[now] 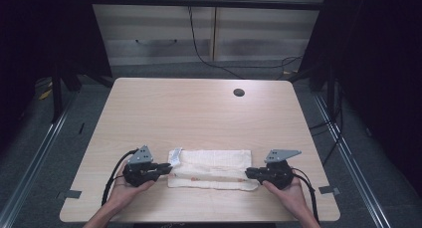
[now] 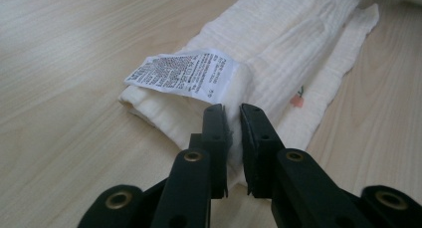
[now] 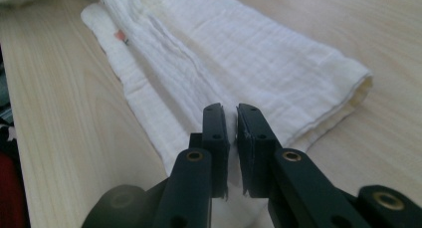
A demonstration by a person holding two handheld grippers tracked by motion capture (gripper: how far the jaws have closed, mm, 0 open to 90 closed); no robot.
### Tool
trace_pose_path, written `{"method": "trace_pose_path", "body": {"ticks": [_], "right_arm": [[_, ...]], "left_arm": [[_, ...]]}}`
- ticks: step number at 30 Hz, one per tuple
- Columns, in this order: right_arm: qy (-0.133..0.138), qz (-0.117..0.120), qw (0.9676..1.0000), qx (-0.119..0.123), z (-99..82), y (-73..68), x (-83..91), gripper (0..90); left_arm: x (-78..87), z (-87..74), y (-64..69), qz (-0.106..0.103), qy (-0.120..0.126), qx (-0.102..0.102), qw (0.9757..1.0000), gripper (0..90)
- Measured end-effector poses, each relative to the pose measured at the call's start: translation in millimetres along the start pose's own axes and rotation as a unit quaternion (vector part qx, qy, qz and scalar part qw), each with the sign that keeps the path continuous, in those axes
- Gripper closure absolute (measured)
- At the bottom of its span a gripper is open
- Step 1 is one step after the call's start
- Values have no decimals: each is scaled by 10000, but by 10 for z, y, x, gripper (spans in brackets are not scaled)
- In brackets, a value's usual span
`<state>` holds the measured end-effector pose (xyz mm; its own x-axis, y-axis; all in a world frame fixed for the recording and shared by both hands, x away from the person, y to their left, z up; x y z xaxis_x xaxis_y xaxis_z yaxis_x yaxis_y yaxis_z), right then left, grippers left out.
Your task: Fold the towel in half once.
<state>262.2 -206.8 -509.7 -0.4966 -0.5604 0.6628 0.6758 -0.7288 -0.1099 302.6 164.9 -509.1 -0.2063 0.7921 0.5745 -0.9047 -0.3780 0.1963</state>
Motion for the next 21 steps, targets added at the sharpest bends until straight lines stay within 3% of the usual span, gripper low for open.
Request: {"method": "trace_pose_path", "body": {"ticks": [1, 3, 7, 11, 13, 19, 21], "right_arm": [[-31, 11, 10000, 10, -12, -12, -7, 807], [-121, -4, 9999, 104, -32, -32, -22, 784], [-148, 0, 9998, 121, -42, -42, -37, 779], [-184, -4, 9998, 125, -55, -47, -34, 745], [-168, -17, 9998, 118, -52, -55, -15, 737], [-33, -112, 9999, 76, -22, -54, 57, 699], [25, -133, 9999, 54, -8, -38, 74, 693]], "left_arm": [[-19, -32, 0, -124, -69, -14, 9999, 800], [-46, -81, 15, -168, -207, 12, 9996, 800], [-56, -86, 60, -165, -247, -33, 9996, 782], [1, -72, 89, -203, -172, -32, 9996, 721], [62, -42, 82, -204, -4, 23, 9998, 718], [142, -15, 10, -163, 217, 167, 9995, 689], [183, -8, -48, -145, 353, 299, 9988, 688]]}}
Point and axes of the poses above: each handheld gripper's, and its own axes: x roughly backward along the jaws, z roughly out of its top, y roughly to its right, the point moved 4 cm from there along -x, roughly forward along the jaws, and after that the axes turned 7 degrees about -z, right-handed, at the moved point
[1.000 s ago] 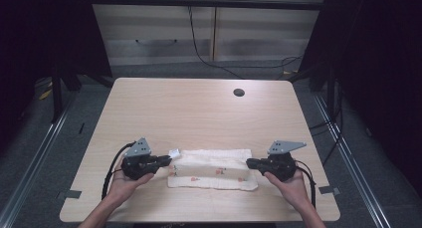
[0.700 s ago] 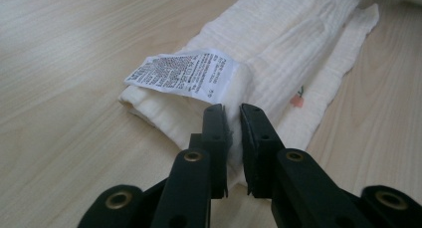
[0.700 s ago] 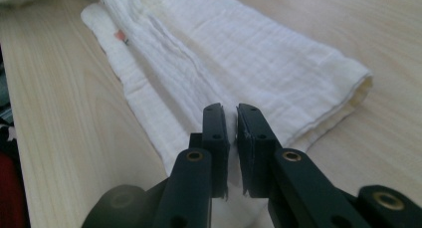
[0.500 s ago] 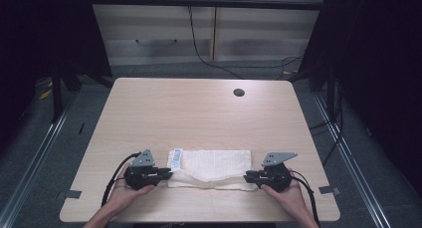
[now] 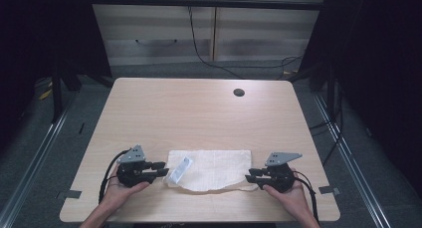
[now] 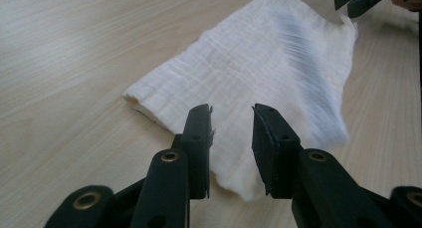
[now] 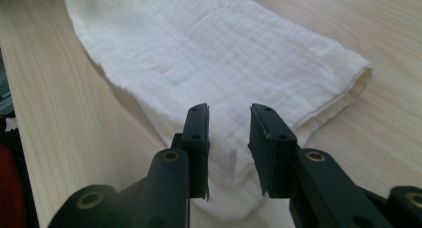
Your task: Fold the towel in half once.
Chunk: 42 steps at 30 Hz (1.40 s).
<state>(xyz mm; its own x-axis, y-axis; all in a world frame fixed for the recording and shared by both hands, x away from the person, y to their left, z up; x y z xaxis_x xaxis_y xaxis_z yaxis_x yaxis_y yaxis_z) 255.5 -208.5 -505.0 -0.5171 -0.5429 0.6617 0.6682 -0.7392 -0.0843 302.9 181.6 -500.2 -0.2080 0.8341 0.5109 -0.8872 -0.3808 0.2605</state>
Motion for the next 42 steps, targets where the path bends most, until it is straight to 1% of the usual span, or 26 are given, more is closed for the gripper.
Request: {"method": "trace_pose_path", "body": {"ticks": [5, 6, 10, 11, 12, 13, 15, 16, 18, 19, 20, 21, 22, 23, 24, 25, 26, 27, 28, 29, 30, 32, 35, 38, 41, 42], "right_arm": [[59, -60, 10000, -37, 19, 29, 21, 692], [87, -63, 9999, -46, 27, 37, 18, 696], [216, -144, 9995, -153, 137, 114, -3, 732], [216, -144, 9995, -153, 137, 114, -3, 732], [258, -201, 9993, -202, 211, 154, -27, 732], [262, -200, 9992, -208, 238, 165, -39, 732], [253, -215, 9992, -202, 275, 186, -60, 732], [261, -252, 9992, -167, 312, 217, -83, 732], [279, -292, 9989, -230, 394, 307, -132, 731], [254, -341, 9987, -279, 448, 396, -194, 723], [236, -333, 9987, -305, 466, 434, -229, 721], [236, -333, 9987, -305, 466, 434, -229, 721], [221, -335, 9987, -309, 477, 458, -256, 721], [167, -357, 9987, -338, 491, 490, -305, 721], [104, -377, 9987, -324, 488, 544, -384, 728], [104, -377, 9987, -324, 488, 544, -384, 728], [17, -360, 9988, -320, 464, 580, -446, 776], [17, -360, 9988, -320, 464, 580, -446, 776], [-56, -353, 9989, -289, 434, 604, -492, 793], [-56, -353, 9989, -289, 434, 604, -492, 793], [-160, -387, 9988, -249, 406, 630, -533, 787], [-176, -386, 9987, -286, 382, 652, -571, 757], [-229, -468, 9983, -276, 369, 669, -592, 699], [-237, -494, 9982, -237, 361, 677, -604, 669], [-338, -544, 9977, -242, 340, 686, -623, 662], [-348, -558, 9975, -252, 318, 721, -646, 660]], "left_arm": [[8, 8, -69, 123, 22, 85, 9999, 686], [-12, 21, -78, 135, -1, 49, 9999, 687], [-122, 114, -99, 137, -80, -30, 9999, 688], [-161, 154, -113, 241, -96, -62, 9996, 688], [-228, 216, -144, 227, -162, -31, 9996, 700], [-265, 245, -163, 220, -168, -79, 9996, 704], [-307, 269, -191, 260, -255, -71, 9993, 715], [-371, 290, -227, 310, -314, -97, 9990, 715], [-441, 278, -261, 343, -369, -9, 9987, 724], [-480, 256, -261, 295, -417, 18, 9987, 730], [-524, 218, -262, 374, -495, -21, 9981, 735], [-524, 218, -262, 374, -495, -21, 9981, 736], [-554, 198, -258, 304, -529, 27, 9981, 736], [-566, 193, -257, 287, -584, 5, 9979, 736], [-574, 188, -261, 274, -591, 21, 9979, 736], [-582, 180, -271, 284, -595, 45, 9978, 736], [-594, 155, -291, 316, -662, 27, 9973, 736], [-594, 155, -291, 316, -662, 27, 9973, 736], [-607, 126, -306, 422, -747, 3, 9963, 735], [-607, 126, -306, 422, -747, 3, 9963, 735], [-604, 122, -320, 403, -728, 19, 9965, 731], [-604, 122, -331, 460, -710, 21, 9964, 716], [-597, 116, -345, 415, -698, 49, 9967, 716], [-598, 114, -342, 425, -700, 30, 9966, 714], [-597, 107, -342, 403, -676, 15, 9969, 713], [-589, 102, -346, 376, -657, 22, 9971, 705]]}}
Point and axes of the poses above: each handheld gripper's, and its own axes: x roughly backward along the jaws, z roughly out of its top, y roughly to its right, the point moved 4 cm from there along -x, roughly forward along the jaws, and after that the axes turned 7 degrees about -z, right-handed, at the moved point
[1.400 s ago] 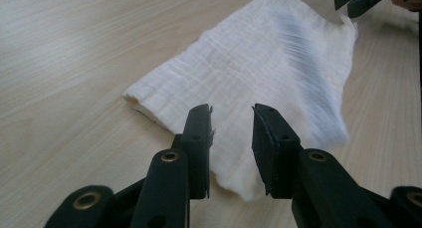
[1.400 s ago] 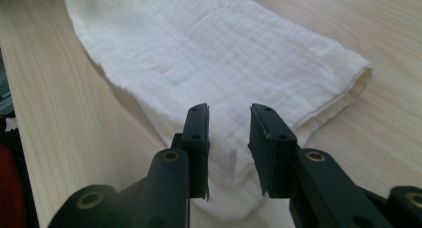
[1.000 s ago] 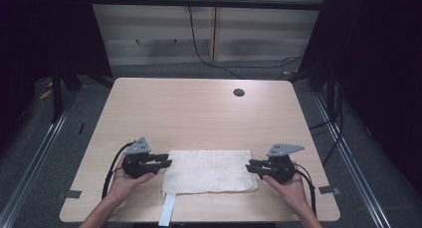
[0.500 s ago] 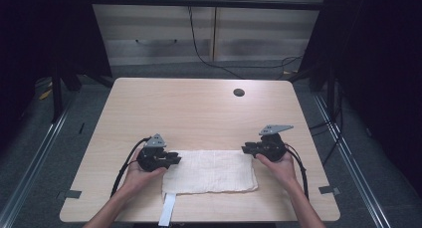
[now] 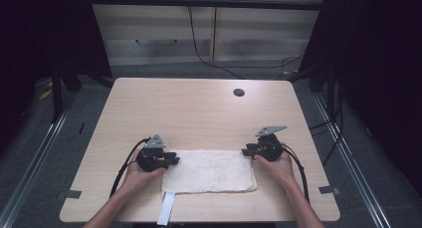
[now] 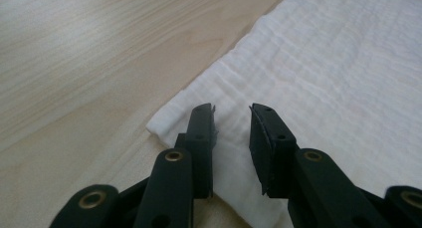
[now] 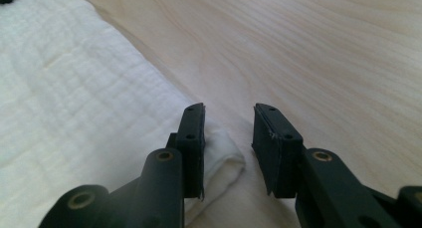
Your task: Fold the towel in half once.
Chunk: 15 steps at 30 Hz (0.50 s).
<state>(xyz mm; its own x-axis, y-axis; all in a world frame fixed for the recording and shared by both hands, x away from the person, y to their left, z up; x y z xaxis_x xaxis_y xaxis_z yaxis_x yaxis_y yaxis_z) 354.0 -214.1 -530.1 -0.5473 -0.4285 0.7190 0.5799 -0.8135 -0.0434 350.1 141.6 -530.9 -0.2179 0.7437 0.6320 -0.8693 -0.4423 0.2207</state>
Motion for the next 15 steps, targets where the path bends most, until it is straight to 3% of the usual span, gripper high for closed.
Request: {"method": "trace_pose_path", "body": {"ticks": [5, 7, 9, 11, 15], "right_arm": [[-2, 83, 10000, -38, -18, 8, 8, 672], [20, 197, 9998, -15, -23, -33, 3, 798], [-4, 265, 9996, 56, -19, -66, -7, 858], [-7, 249, 9997, 57, -8, -85, -13, 870], [-26, 263, 9996, -2, -1, -85, -20, 876]], "left_arm": [[37, -27, -15, 7, -11, -6, 10000, 692], [75, -39, -17, 27, -7, 35, 10000, 679], [105, -29, -17, 111, 43, 1, 9999, 628], [224, 25, -69, 145, 243, 107, 9995, 596], [320, 87, -203, 216, 399, 283, 9986, 555]]}}
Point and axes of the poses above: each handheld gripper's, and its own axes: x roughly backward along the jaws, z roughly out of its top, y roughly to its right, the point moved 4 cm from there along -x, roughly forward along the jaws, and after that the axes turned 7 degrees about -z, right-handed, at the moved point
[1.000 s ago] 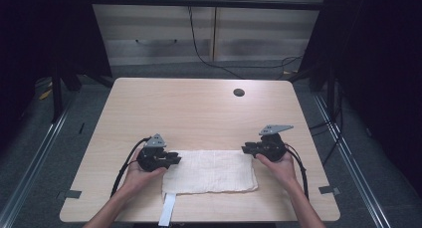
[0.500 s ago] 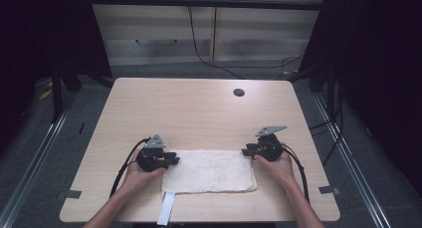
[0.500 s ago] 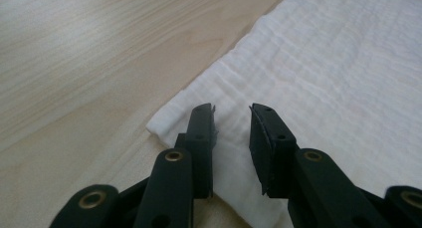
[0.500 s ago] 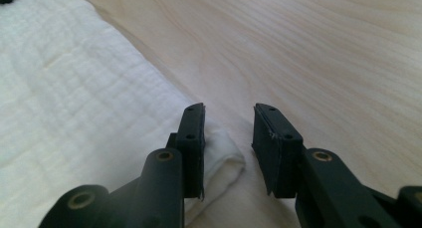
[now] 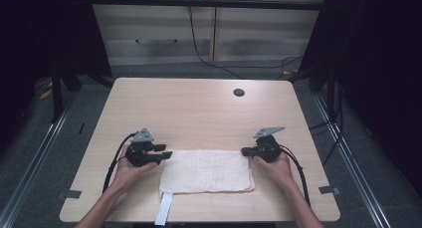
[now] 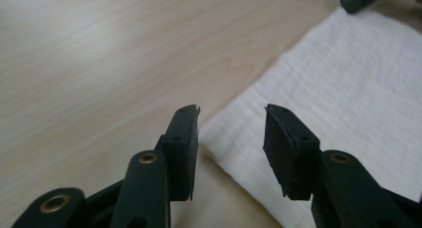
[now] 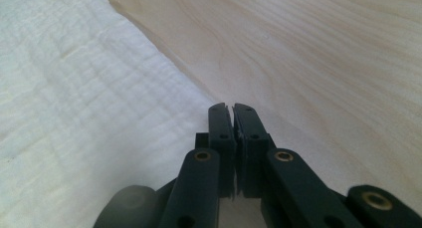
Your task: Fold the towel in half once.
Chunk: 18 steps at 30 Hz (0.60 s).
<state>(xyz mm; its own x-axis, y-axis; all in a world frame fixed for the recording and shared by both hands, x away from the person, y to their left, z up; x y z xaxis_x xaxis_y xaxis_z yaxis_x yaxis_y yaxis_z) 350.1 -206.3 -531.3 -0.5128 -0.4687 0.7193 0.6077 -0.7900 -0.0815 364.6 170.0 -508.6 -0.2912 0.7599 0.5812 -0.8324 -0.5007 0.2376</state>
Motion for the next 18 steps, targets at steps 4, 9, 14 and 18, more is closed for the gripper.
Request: {"method": "trace_pose_path", "body": {"ticks": [4, 9, 14, 18], "right_arm": [[7, -7, 10000, -18, 4, -7, -7, 877], [3, -14, 10000, -28, 2, -9, -6, 876], [35, -58, 10000, -33, 2, -11, -9, 876], [48, -51, 10000, -68, 3, -23, -12, 876]], "left_arm": [[-68, 38, -130, 53, -221, -70, 9997, 529], [-168, 28, -162, 22, -297, -42, 9995, 530], [-227, -12, -154, -41, -432, -80, 9990, 547], [-250, -37, -150, -40, -450, -101, 9989, 552]]}}
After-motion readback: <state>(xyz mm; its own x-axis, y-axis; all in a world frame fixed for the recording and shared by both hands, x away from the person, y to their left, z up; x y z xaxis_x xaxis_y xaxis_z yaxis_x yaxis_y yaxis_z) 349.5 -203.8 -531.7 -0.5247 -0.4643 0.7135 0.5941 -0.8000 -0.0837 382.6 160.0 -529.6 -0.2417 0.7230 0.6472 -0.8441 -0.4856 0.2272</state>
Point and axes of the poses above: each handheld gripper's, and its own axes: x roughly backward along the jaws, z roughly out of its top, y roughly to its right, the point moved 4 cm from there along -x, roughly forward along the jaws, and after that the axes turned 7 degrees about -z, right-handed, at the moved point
